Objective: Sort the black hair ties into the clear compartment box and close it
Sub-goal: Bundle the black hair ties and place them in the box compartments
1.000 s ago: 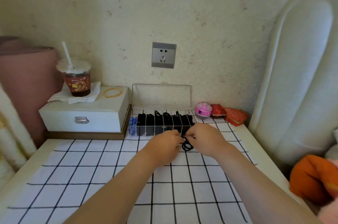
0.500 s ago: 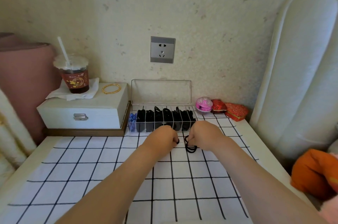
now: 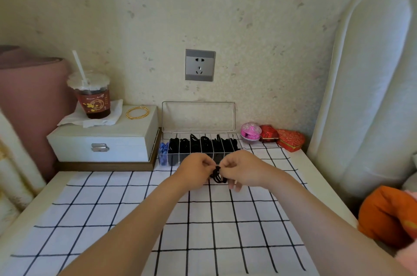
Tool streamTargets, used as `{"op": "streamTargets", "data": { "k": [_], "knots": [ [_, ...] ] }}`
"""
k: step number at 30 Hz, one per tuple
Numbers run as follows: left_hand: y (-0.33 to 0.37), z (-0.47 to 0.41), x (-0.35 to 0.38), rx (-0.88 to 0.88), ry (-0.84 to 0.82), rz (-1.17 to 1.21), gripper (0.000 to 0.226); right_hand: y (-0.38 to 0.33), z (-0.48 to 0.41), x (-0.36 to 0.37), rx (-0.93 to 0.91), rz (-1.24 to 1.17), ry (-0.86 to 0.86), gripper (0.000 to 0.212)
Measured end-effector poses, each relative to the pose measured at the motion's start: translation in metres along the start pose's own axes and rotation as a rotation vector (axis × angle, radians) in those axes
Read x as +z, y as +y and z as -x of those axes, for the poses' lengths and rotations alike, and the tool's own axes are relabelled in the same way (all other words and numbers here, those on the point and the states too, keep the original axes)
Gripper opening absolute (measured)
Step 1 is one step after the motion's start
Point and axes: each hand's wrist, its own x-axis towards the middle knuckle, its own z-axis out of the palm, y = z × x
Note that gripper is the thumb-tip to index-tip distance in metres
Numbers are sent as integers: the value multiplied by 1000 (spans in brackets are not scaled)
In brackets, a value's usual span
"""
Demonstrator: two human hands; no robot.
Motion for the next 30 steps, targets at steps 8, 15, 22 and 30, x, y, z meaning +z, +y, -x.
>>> {"op": "streamTargets", "data": {
  "k": [8, 15, 22, 30],
  "knots": [
    [10, 8, -8, -211, -238, 715, 22, -4, -1, 2, 47, -316, 154, 10],
    [13, 8, -11, -292, -238, 935, 26, -9, -5, 6, 73, -292, 270, 8],
    [10, 6, -18, -267, -217, 887, 25, -10, -3, -2, 88, -489, 223, 16],
    [13, 7, -29, -191, -232, 746, 25, -10, 1, -5, 118, -623, -5, 28]
  ]
}}
